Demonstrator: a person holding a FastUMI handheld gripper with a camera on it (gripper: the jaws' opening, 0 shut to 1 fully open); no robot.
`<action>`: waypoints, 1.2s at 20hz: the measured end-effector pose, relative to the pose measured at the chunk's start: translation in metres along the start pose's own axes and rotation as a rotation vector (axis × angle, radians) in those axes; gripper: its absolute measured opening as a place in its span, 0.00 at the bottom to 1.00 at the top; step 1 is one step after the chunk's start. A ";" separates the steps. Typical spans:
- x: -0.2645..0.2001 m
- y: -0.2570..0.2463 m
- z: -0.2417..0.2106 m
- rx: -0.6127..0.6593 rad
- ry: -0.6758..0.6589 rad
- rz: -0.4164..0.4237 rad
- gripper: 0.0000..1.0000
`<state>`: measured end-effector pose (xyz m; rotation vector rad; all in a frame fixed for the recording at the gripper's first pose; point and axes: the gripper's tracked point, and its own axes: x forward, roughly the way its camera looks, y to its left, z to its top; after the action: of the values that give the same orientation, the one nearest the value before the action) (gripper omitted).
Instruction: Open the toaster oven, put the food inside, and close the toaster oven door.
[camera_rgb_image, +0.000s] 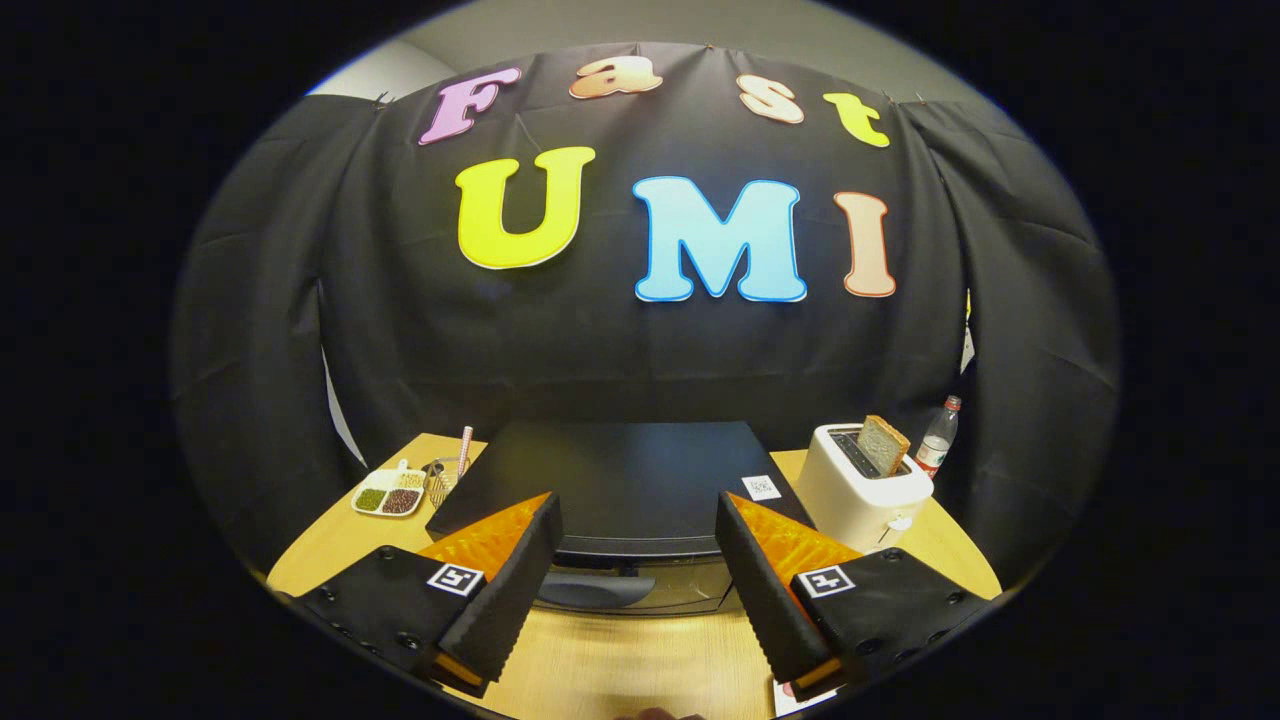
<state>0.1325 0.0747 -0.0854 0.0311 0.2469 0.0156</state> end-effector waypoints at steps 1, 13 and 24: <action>0.004 0.001 -0.004 -0.005 0.006 0.000 0.98; 0.048 0.017 -0.067 0.011 0.176 0.002 0.98; 0.051 0.027 -0.079 -0.006 0.234 0.013 0.99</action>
<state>0.1620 0.1051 -0.1739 0.0252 0.4806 0.0326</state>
